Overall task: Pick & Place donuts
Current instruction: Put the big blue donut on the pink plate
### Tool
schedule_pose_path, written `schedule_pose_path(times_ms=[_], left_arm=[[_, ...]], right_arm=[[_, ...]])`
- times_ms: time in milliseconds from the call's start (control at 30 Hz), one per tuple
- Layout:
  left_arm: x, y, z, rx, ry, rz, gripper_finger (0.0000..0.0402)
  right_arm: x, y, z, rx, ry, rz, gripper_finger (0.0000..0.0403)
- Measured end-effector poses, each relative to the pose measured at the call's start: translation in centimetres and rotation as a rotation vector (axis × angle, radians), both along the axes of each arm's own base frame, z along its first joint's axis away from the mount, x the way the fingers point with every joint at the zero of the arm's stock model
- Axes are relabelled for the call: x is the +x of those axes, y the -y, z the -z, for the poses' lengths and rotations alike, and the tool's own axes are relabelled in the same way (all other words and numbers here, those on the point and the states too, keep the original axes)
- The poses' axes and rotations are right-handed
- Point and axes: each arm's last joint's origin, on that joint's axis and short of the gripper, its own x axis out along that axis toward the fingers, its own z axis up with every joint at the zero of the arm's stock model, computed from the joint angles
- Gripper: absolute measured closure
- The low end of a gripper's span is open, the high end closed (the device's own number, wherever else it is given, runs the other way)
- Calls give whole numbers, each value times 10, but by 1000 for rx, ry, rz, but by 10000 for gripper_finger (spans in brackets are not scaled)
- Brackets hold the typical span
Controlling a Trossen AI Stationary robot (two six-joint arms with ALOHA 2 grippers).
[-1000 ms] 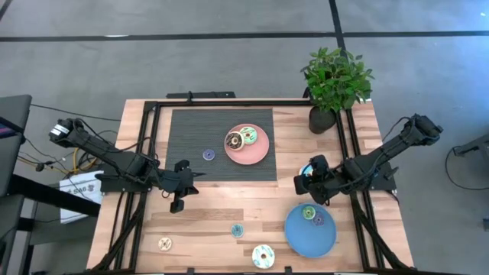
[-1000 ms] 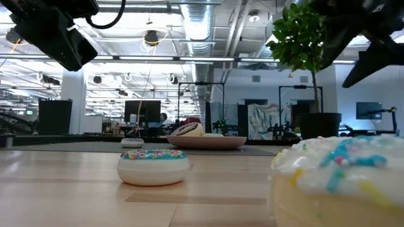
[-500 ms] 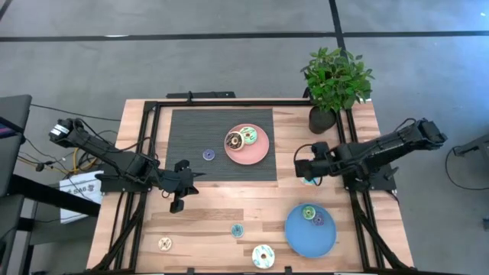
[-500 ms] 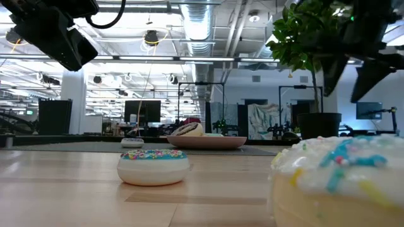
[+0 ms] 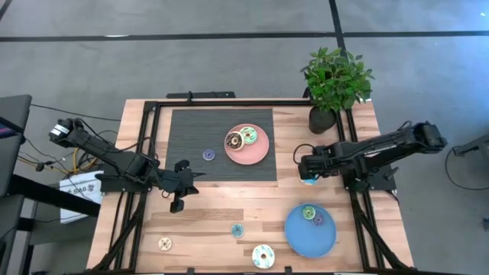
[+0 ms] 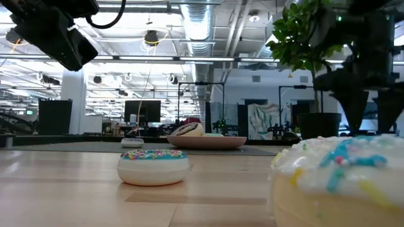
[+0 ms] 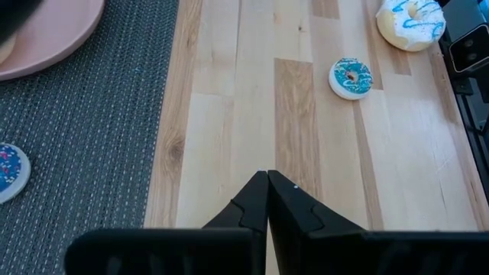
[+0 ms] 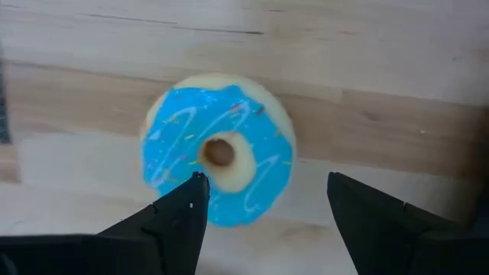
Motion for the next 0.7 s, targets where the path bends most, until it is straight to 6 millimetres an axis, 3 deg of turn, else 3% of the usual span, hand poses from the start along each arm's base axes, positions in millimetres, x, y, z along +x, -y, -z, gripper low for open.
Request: schedule_pose_path(times_ms=[500,700], left_arm=[[0,-1,0,15,7,-17,402],[0,-1,0,15,8,-24,402]], right_arm=[[-8,13,31,41,-4,34,148],[-1,13,38,57,-6,21,184]])
